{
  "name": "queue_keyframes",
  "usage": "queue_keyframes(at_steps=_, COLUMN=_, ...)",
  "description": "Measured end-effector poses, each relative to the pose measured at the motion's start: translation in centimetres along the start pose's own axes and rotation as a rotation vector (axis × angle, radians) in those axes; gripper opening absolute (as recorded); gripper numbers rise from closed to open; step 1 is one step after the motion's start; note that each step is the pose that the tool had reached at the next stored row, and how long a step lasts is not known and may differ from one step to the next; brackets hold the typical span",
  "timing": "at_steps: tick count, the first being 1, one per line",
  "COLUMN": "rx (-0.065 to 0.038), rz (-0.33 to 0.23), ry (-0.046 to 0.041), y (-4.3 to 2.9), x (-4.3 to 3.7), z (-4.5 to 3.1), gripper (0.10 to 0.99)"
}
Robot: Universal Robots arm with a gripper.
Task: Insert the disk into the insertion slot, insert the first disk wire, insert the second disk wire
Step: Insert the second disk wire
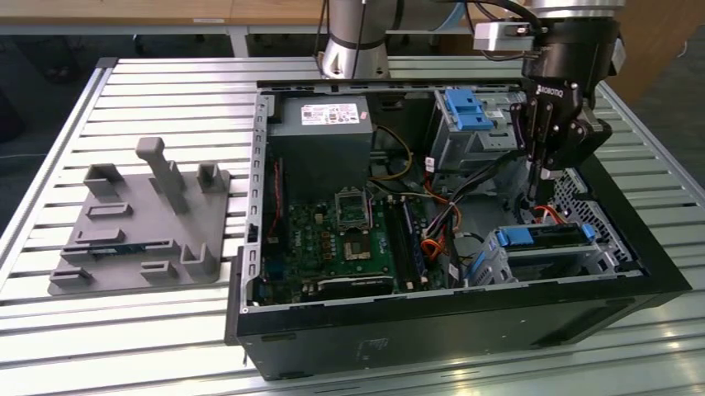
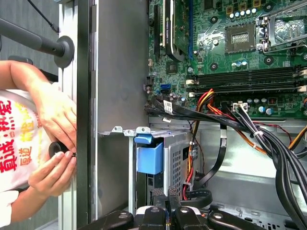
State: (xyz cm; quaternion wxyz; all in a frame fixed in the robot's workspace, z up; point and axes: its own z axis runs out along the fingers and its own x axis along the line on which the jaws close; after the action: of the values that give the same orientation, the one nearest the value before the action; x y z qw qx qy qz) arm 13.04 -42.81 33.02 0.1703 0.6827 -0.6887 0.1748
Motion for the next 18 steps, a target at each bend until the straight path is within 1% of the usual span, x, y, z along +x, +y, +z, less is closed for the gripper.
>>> queue_keyframes(at_steps=8, rx=0.0, rz=0.0, ry=-0.0001, y=-0.01, x=-0.01, z=0.01, gripper=0.149)
queue_keyframes(at_steps=9, rx=-0.002, rz=-0.001, ry=-0.0002, y=-0.07, x=-0.01, z=0.02, gripper=0.149)
queue_keyframes(at_steps=12, rx=-0.011, rz=-0.007, ry=0.0, y=-0.47, x=-0.01, z=0.01, gripper=0.149)
queue_keyframes(at_steps=15, rx=-0.012, rz=-0.009, ry=-0.001, y=-0.72, x=-0.01, z=0.01, gripper=0.149)
queue_keyframes(at_steps=16, rx=-0.012, rz=-0.01, ry=-0.0026, y=-0.73, x=0.01, z=0.01, gripper=0.149)
queue_keyframes(at_steps=17, rx=-0.012, rz=-0.01, ry=-0.007, y=-0.73, x=0.07, z=0.05, gripper=0.149)
queue_keyframes(at_steps=18, rx=-0.012, rz=-0.01, ry=-0.0187, y=-0.74, x=0.18, z=0.1, gripper=0.149)
